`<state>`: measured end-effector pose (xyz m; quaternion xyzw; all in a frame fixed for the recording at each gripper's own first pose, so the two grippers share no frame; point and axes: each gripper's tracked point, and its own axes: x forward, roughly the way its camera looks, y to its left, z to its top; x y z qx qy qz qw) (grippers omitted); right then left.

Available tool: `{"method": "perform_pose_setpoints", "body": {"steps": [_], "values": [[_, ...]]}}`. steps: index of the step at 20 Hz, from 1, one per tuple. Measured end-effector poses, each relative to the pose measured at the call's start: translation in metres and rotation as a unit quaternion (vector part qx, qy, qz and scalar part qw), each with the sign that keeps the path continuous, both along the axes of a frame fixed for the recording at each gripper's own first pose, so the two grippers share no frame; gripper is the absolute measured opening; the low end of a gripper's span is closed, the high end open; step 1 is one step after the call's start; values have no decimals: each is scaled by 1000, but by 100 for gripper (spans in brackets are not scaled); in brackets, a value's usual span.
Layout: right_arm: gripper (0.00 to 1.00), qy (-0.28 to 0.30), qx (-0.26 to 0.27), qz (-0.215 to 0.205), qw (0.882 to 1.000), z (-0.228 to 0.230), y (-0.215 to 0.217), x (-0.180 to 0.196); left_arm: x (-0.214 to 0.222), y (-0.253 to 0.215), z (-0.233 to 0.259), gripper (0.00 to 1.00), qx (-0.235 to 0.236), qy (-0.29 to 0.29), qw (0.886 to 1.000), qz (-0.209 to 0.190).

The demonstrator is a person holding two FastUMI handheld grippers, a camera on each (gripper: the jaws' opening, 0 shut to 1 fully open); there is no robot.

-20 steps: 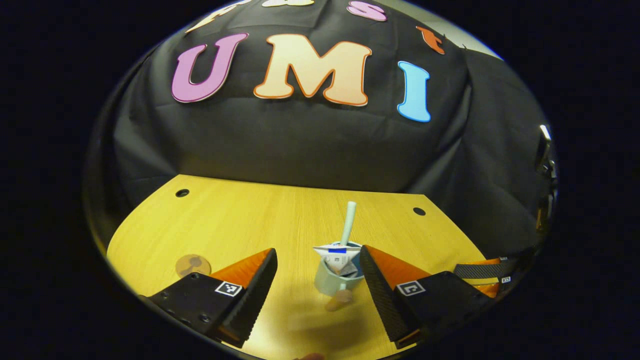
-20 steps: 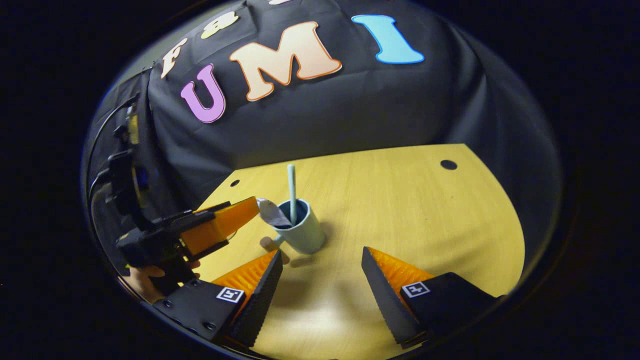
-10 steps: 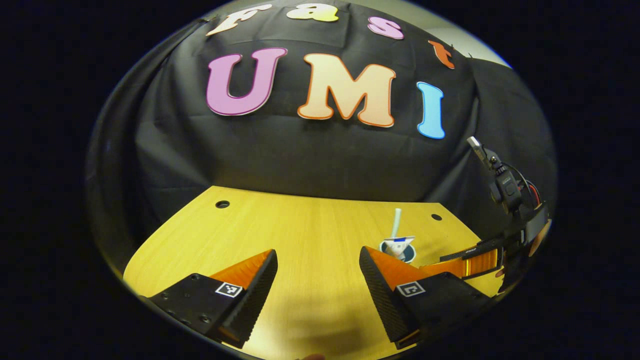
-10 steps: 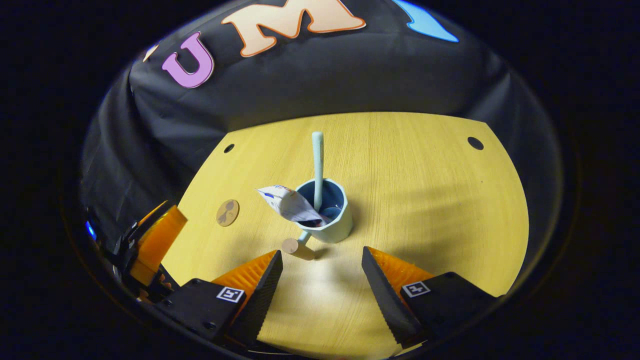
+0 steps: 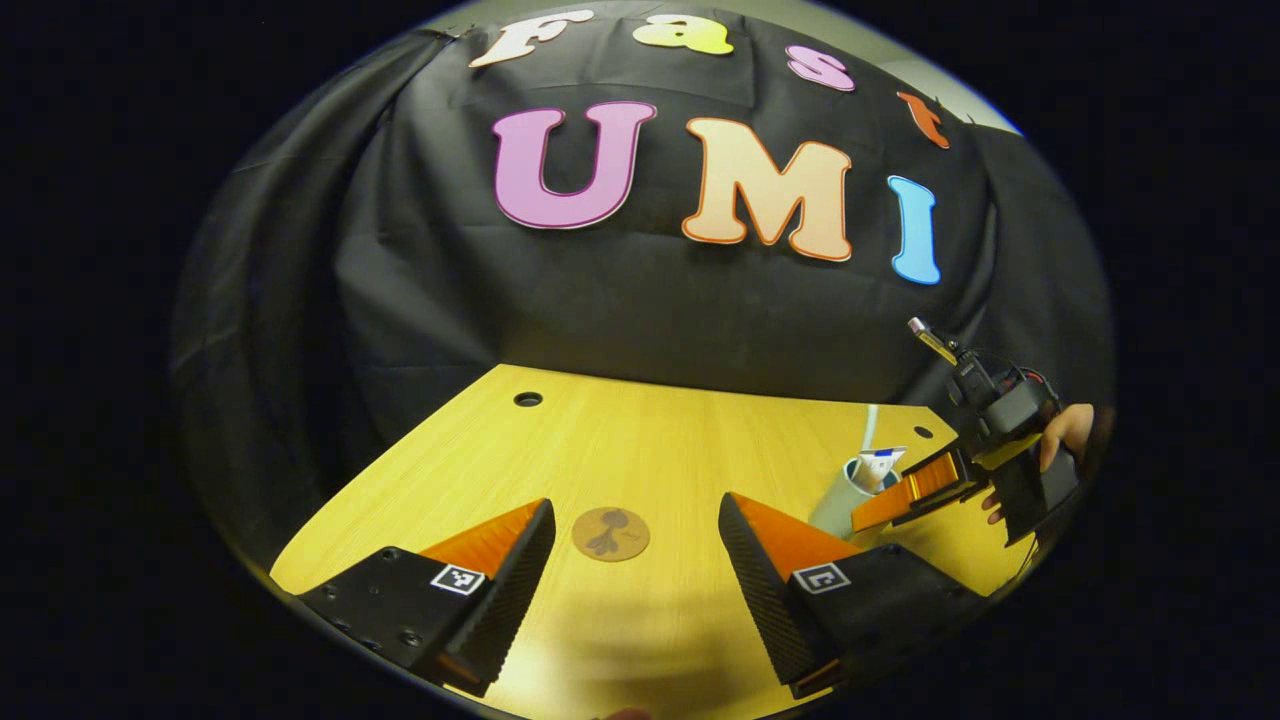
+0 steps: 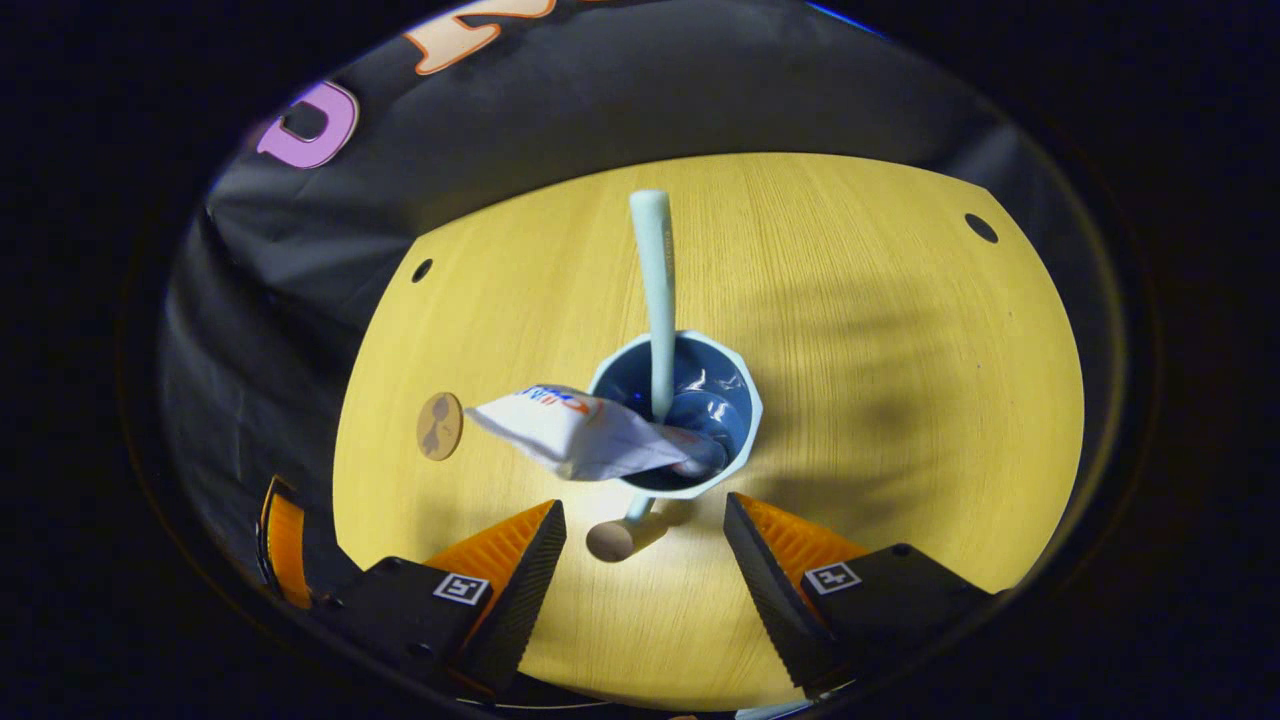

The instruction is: Put the toothbrush and toothpaste on the desktop into the cup, then pick up the cup and place it on the coaster on the desktop.

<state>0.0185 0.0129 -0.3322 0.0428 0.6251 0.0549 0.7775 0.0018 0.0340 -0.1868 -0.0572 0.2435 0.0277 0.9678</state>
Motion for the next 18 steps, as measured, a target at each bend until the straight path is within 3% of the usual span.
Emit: {"method": "perform_pose_setpoints", "body": {"steps": [6, 7, 8, 9, 13, 14, 16, 18], "values": [[98, 30, -24, -18, 999, -27, -6, 6, -16, 25, -9, 95, 0, 14, 1000, 12], [93, 32, -24, -14, 999, -30, -4, 5, -17, 28, -10, 95, -2, 18, 1000, 14], [100, 35, -26, -10, 999, -33, -4, 5, -18, 31, -11, 95, -3, 20, 1000, 15], [100, 38, -28, -8, 999, -35, -4, 4, -19, 33, -12, 95, -3, 21, 1000, 16], [75, 55, -19, -2, 998, -39, -2, 2, -20, 38, -11, 95, -4, 21, 1000, 16], [58, 61, -17, -4, 998, -42, -1, 0, -20, 39, -13, 95, -5, 23, 1000, 15], [43, 59, -26, 9, 998, -39, -2, 0, -18, 40, -15, 95, -8, 25, 1000, 14], [36, 49, -43, 31, 997, -39, -2, 0, -17, 42, -17, 95, -11, 26, 1000, 14]]}}
